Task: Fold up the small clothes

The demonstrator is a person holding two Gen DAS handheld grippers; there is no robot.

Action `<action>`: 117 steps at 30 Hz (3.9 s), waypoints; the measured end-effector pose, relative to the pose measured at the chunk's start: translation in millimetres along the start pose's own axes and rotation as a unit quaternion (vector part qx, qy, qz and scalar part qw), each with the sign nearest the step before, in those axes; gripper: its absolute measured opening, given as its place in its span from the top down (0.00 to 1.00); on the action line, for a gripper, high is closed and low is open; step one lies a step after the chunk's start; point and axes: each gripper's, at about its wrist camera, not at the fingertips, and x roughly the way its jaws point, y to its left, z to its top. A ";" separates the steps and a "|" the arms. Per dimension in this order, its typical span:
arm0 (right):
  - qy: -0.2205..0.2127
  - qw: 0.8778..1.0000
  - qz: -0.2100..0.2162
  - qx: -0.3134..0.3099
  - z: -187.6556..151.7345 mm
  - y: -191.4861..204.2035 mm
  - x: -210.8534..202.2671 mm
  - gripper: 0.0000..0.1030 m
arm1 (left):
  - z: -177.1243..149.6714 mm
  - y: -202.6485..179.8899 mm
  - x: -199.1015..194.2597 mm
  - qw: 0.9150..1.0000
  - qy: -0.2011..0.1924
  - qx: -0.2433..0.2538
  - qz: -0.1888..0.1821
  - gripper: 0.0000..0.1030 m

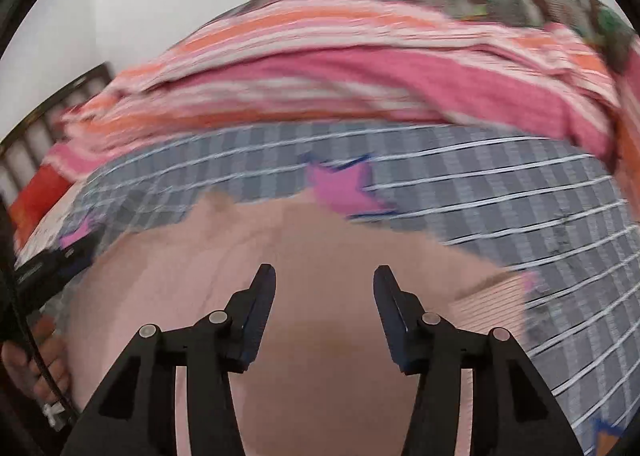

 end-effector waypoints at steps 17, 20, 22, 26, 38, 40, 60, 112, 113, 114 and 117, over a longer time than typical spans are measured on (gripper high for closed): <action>0.103 0.991 -0.088 -0.004 24.9 40.8 81.8 0.60 | 12.0 41.6 -39.4 0.999 -0.044 -0.022 0.009 0.43; 0.103 0.991 -0.086 -0.003 24.1 38.6 78.4 0.60 | 12.9 44.0 -36.0 0.999 -0.036 -0.026 0.008 0.43; 0.103 0.991 -0.083 -0.005 21.1 37.4 74.0 0.62 | 11.8 43.6 -35.6 0.999 -0.034 -0.027 0.005 0.43; 0.085 0.994 -0.070 -0.011 1.6 39.6 48.1 0.67 | 9.9 38.6 -34.1 0.999 -0.034 -0.027 -0.004 0.43; 0.033 0.994 -0.076 -0.065 -70.7 76.0 -22.6 0.67 | -37.6 19.8 -46.2 0.997 -0.007 -0.013 -0.079 0.43; 0.024 0.995 -0.075 -0.064 -83.1 76.9 -32.2 0.67 | -54.5 25.6 -53.7 0.995 0.004 -0.025 -0.093 0.42; -0.086 0.995 -0.039 -0.017 -108.5 16.6 -110.3 0.70 | -130.9 4.3 -75.7 0.992 0.040 -0.008 -0.122 0.35; -0.136 0.972 -0.054 0.186 -96.3 -227.8 -124.2 0.66 | -163.6 -301.3 -28.5 0.957 0.085 0.244 -0.131 0.49; -0.133 0.974 -0.031 0.183 -96.4 -223.2 -124.0 0.64 | -160.6 -296.1 -36.7 0.957 0.076 0.244 -0.138 0.44; -0.134 0.974 -0.014 0.180 -96.8 -219.0 -124.6 0.64 | -155.4 -287.5 -50.2 0.958 0.060 0.241 -0.144 0.41; -0.139 0.976 0.020 0.169 -96.5 -203.6 -129.2 0.53 | -142.2 -263.9 -72.8 0.960 0.027 0.243 -0.133 0.40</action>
